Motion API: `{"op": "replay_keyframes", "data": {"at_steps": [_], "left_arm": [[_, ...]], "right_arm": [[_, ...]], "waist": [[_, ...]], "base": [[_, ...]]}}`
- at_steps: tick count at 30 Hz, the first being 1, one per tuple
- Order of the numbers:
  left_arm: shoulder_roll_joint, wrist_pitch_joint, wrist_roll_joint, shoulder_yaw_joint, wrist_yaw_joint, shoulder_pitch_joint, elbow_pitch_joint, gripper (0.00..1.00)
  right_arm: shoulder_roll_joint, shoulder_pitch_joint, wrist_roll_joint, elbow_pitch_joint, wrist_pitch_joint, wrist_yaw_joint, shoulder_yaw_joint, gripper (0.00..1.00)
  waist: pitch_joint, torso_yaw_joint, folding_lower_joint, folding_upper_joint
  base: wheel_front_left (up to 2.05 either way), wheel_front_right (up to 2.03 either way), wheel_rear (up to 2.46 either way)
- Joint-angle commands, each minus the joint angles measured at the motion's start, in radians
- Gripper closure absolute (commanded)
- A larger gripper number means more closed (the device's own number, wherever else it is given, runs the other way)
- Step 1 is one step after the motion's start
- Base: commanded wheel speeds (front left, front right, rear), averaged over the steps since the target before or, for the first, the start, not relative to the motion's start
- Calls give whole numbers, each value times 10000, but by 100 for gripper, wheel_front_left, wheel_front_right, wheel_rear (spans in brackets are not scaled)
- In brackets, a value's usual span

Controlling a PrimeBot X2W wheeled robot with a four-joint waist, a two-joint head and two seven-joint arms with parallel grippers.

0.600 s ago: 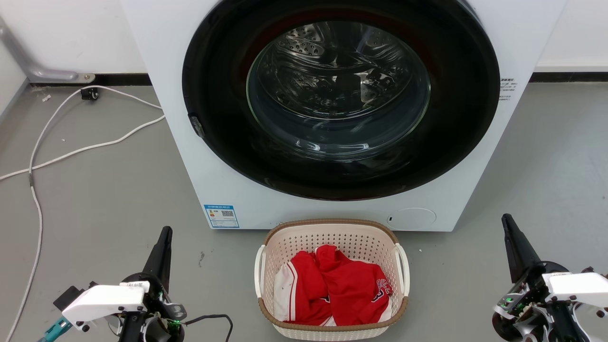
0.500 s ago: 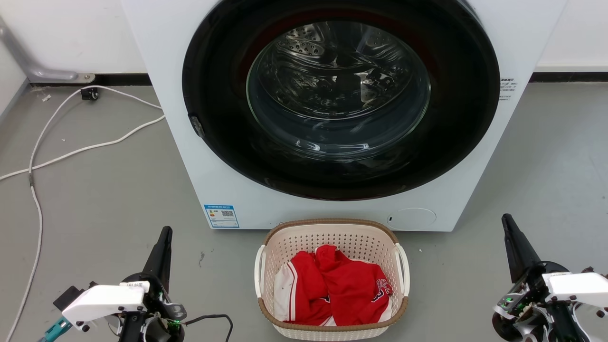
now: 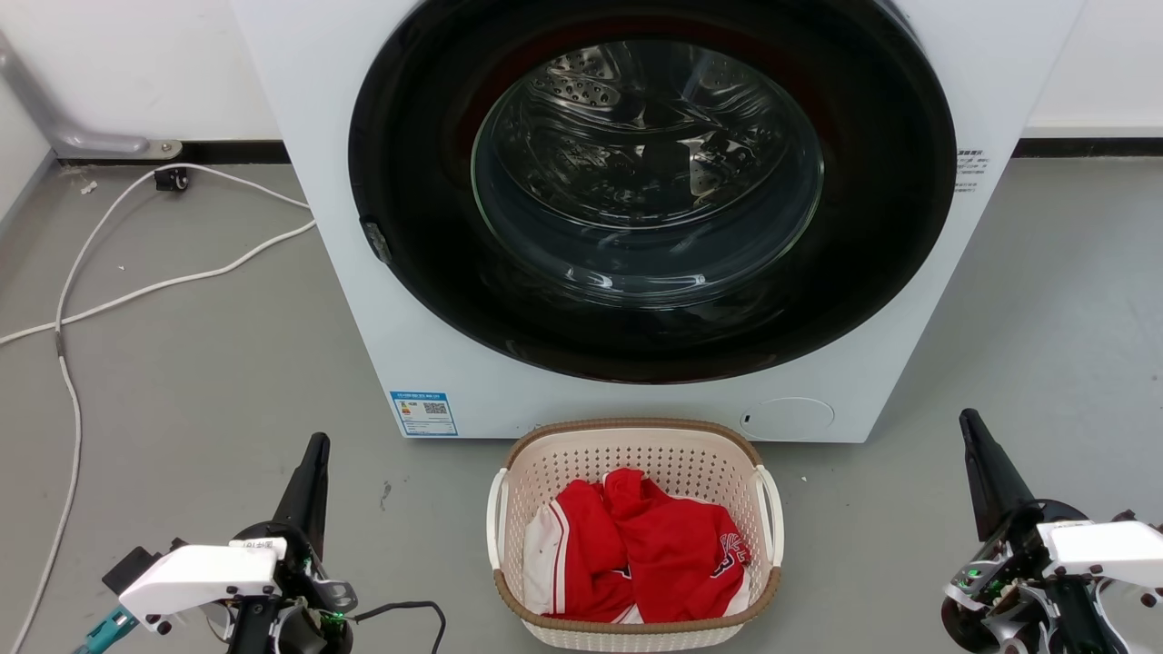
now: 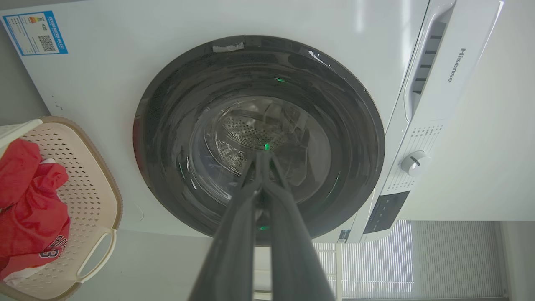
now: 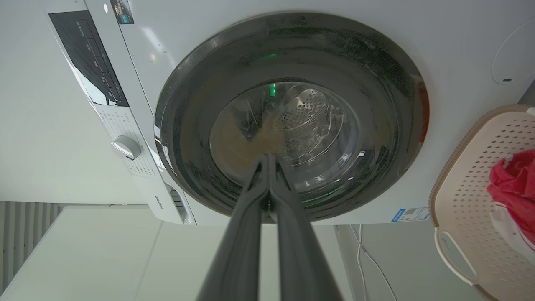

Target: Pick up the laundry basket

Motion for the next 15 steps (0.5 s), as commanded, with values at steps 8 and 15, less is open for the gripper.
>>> {"op": "replay_keyframes", "data": {"at_steps": [8,15], "left_arm": [[-19,56,47,41,0,-108,14,100],[-26,70,62,52,0,-109,15,100]], "right_arm": [[40,-123,-48,14,40,4,-28,100],[49,-124,-63,15,48,4,-38,100]], "waist": [[0,0,0,0],[0,0,0,0]], "base": [[0,0,0],[0,0,0]]}}
